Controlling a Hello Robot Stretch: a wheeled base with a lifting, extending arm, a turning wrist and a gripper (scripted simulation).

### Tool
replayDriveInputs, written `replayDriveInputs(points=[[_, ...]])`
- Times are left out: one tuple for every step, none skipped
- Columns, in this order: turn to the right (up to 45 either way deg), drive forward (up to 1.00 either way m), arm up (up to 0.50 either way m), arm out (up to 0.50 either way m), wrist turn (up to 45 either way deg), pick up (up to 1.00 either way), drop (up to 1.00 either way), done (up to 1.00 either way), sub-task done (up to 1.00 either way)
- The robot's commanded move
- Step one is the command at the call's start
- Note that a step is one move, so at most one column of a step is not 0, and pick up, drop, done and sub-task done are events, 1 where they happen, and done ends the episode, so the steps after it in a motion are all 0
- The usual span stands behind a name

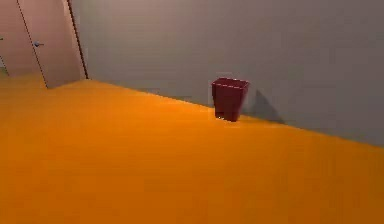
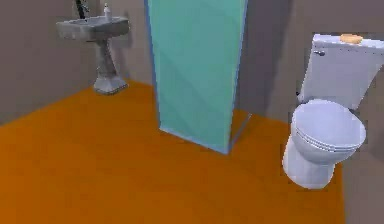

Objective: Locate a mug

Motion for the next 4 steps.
replayDriveInputs(points=[[-42.0, 0.00, 0.00, 0.00, 0.0, 0.00, 0.00, 0.00, 0.00], [0.0, 1.00, 0.00, 0.00, 0.0, 0.00, 0.00, 0.00, 0.00], [0.0, 1.00, 0.00, 0.00, 0.0, 0.00, 0.00, 0.00, 0.00], [0.0, 1.00, 0.00, 0.00, 0.0, 0.00, 0.00, 0.00, 0.00]])
